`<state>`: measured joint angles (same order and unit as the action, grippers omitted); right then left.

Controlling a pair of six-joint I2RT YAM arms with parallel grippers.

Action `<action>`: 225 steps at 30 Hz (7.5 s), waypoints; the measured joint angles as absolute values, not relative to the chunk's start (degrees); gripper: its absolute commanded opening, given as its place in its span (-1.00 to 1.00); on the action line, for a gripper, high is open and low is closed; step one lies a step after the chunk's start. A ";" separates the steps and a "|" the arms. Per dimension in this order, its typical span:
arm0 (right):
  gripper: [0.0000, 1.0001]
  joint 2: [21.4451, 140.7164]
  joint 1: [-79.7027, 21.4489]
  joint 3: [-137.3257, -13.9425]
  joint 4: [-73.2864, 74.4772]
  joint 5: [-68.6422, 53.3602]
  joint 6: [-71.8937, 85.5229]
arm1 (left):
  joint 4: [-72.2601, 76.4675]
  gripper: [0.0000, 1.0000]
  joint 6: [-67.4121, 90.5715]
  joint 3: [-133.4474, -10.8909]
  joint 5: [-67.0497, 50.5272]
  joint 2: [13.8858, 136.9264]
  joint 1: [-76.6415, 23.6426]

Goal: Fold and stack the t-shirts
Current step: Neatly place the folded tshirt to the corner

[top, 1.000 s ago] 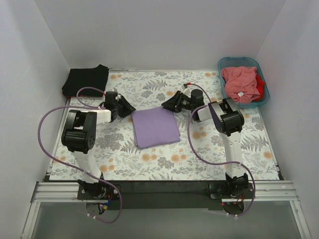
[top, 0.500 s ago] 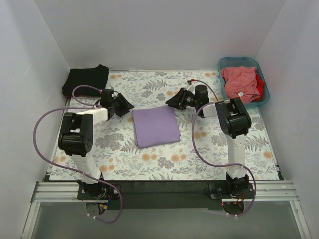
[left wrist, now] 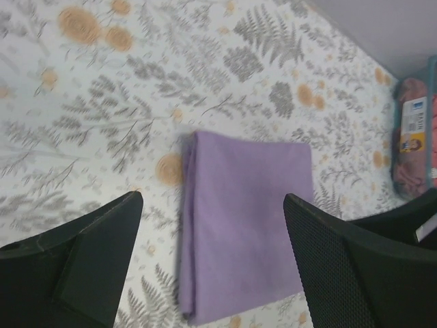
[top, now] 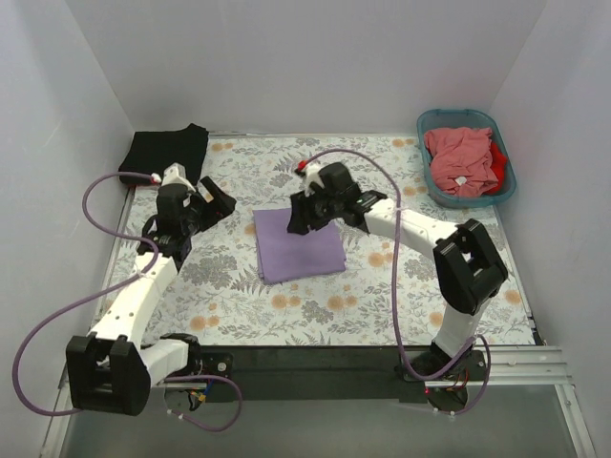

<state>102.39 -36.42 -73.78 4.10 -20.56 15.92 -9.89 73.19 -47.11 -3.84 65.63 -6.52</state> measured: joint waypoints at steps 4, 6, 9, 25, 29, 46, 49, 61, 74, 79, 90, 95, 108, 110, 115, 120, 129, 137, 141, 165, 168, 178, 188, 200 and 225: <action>0.24 102.26 -48.47 -74.63 11.99 -12.49 9.65 | -15.59 0.70 72.79 -41.67 -0.51 59.37 -6.52; 0.24 103.18 -53.06 -75.77 15.79 -9.13 7.11 | -17.78 0.72 72.79 -39.22 1.06 56.99 -6.52; 0.23 106.17 -57.58 -79.31 19.22 -5.69 4.60 | -19.59 0.70 72.84 -36.69 2.83 54.94 -6.52; 0.10 119.37 -64.73 -88.88 23.99 1.04 -0.45 | -21.23 0.84 73.23 -35.99 8.62 57.74 -6.20; -0.03 120.46 -65.01 -89.80 24.12 3.05 -0.84 | -21.26 0.96 73.41 -35.99 8.84 58.67 -5.91; -0.97 119.94 -65.63 -88.51 22.61 8.60 -1.34 | -22.70 0.96 76.42 -35.99 9.26 62.37 -2.63; -0.97 118.15 -65.04 -86.28 21.82 6.98 -0.69 | -22.85 0.96 77.19 -35.99 8.51 64.29 -1.91; -0.97 108.25 -57.54 -77.93 16.47 -4.25 5.37 | -17.19 0.96 87.13 -33.71 -10.17 70.02 -1.63; -0.97 107.72 -55.07 -75.09 13.30 -10.72 8.62 | -0.95 0.96 104.42 -29.41 -19.27 78.83 -8.45; -0.97 106.96 -54.52 -75.09 13.06 -11.79 9.21 | 5.50 0.95 109.21 -29.50 -19.31 82.32 -12.75; -0.97 105.43 -53.95 -74.17 11.84 -13.13 10.37 | 12.78 0.17 114.63 -28.73 -18.02 86.39 -16.36; -0.97 105.43 -53.95 -74.13 11.79 -13.54 10.39 | 11.66 -0.58 114.10 -28.01 -15.99 87.18 -16.64; 0.10 105.45 -53.95 -74.06 11.79 -15.11 10.92 | 4.10 -1.00 105.30 -33.30 -12.78 88.90 -16.62; 0.20 105.14 -53.89 -73.45 11.75 -14.85 10.79 | 1.45 -1.00 101.21 -37.04 -11.92 90.96 -16.10; 0.64 101.54 -52.66 -70.19 13.87 -12.32 10.09 | -5.45 -1.00 89.41 -48.42 -9.52 97.19 -12.75; 0.97 93.71 -50.96 -66.50 17.56 -6.74 9.06 | -12.51 -1.00 77.17 -61.34 -5.50 103.42 -10.57; 0.97 81.23 -48.16 -58.37 24.93 5.04 8.80 | -20.03 -1.00 60.62 -82.30 3.81 112.73 -8.58; 0.97 79.88 -47.16 -57.17 27.66 8.84 9.37 | -23.46 -1.00 48.88 -104.97 10.87 125.05 -5.17; 0.96 81.38 -46.83 -57.23 28.99 8.60 10.20 | -24.93 -1.00 44.64 -113.47 12.62 129.32 -3.81; 0.95 91.46 -46.46 -65.95 36.16 5.13 11.31 | -33.50 -1.00 37.50 -135.06 10.61 136.57 4.73; 0.94 91.98 -46.46 -66.43 36.58 4.75 11.31 | -33.52 -1.00 37.50 -135.74 10.02 136.57 6.07; 0.92 95.68 -46.46 -70.52 38.50 3.51 11.31 | -33.76 -1.00 37.47 -137.67 5.43 137.38 10.72; 0.97 99.90 -46.46 -74.59 40.73 1.96 11.33 | -30.81 -1.00 35.68 -138.52 6.96 142.19 15.07; 0.97 101.78 -46.46 -75.37 42.37 1.26 11.27 | -23.49 -1.00 27.27 -138.50 15.51 147.37 14.55; 0.97 104.49 -46.46 -77.17 43.68 1.04 10.55 | -11.94 -0.75 19.25 -133.49 24.27 147.87 14.31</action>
